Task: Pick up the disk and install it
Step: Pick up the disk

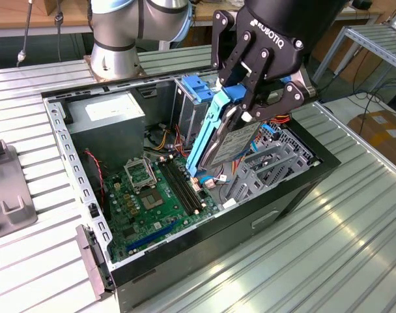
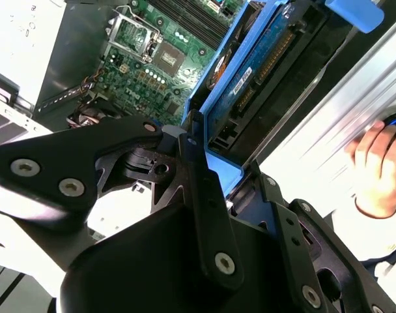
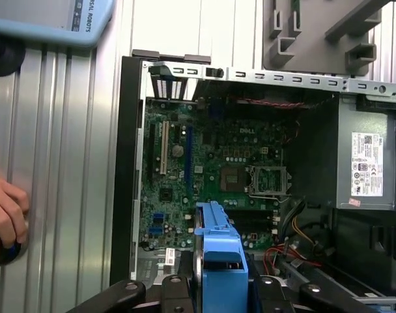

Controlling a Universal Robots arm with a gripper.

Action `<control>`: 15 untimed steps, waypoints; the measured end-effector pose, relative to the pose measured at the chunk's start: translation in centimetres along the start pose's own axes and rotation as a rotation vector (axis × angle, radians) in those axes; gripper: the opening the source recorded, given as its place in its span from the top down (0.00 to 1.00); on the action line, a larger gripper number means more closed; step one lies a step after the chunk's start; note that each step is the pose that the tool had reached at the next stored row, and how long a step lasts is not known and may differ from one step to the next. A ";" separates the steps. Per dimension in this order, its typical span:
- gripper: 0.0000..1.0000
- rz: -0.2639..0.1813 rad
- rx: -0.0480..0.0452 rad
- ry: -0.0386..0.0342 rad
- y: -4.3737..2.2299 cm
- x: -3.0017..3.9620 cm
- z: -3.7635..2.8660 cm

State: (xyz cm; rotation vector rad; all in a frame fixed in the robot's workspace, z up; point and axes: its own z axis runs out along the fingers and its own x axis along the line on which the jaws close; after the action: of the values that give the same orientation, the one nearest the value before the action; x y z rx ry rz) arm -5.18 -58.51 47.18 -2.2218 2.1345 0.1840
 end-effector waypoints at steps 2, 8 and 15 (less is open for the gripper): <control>0.63 0.000 0.0000 0.0000 -0.20 0.07 -0.01; 0.63 0.000 0.0000 0.0000 -0.84 0.30 -0.06; 0.63 0.000 0.0000 0.0000 -1.51 0.66 -0.11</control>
State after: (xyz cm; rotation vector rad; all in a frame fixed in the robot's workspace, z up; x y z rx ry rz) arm -3.65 -59.11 47.14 -2.2217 2.1345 0.1840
